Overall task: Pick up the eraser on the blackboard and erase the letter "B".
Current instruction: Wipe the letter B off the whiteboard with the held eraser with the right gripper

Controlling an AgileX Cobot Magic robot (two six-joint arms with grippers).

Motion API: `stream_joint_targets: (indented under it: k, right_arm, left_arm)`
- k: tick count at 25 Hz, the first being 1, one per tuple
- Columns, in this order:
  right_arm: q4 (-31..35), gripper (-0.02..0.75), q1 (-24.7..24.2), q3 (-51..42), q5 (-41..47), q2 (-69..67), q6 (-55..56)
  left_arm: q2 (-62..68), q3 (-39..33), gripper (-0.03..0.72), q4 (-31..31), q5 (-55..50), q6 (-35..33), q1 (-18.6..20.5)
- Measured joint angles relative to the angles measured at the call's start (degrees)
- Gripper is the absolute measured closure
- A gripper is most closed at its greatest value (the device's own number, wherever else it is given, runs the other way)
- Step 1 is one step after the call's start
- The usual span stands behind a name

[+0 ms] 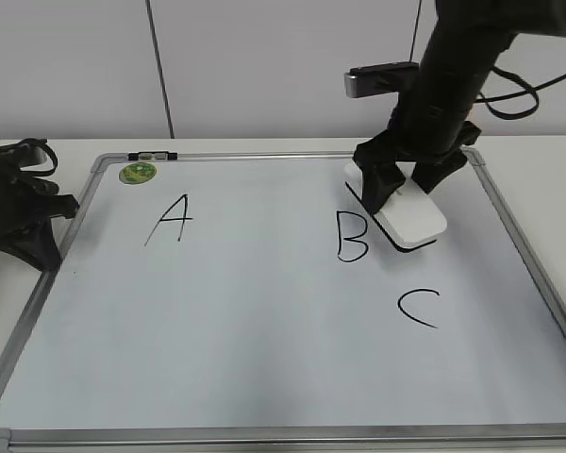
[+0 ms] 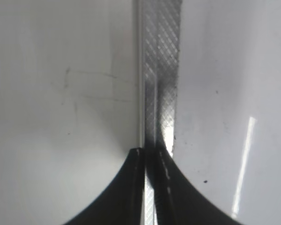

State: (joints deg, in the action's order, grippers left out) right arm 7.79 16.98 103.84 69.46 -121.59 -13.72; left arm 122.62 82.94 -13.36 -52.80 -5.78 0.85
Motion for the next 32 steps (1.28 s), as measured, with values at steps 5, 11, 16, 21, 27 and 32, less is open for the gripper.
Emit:
stream_joint_targets:
  k: [5, 11, 16, 21, 27, 32]
  right_arm:
    - [-0.98, 0.182, 0.0, 11.18, 0.39, -9.7, 0.07]
    - [-1.53, 0.182, 0.0, 17.64, 0.48, -17.05, 0.12]
    - [-3.22, 0.182, 0.12, 18.48, 0.89, -17.79, 0.33]
    - [-3.25, 0.182, 0.45, 18.59, 1.02, -17.97, 0.4]
    - [-4.35, 0.182, 3.39, 18.72, 0.9, -17.97, 0.83]
    - [-3.0, 0.182, 10.1, 18.72, 0.68, -18.1, 0.96]
  left_arm:
    - [0.0, 0.0, 0.678, 0.0, 0.0, 0.0, 0.0]
    - [0.0, 0.0, 0.678, 0.0, -0.22, 0.0, 0.0]
    - [0.0, 0.0, 0.678, 0.0, -0.22, 0.0, 0.0]
    - [0.0, 0.0, 0.678, 0.0, -0.12, 0.0, 0.0]
    - [0.0, 0.0, 0.678, 0.0, -0.12, 0.0, 0.0]
    - [0.0, 0.0, 0.678, 0.0, -0.12, 0.0, 0.0]
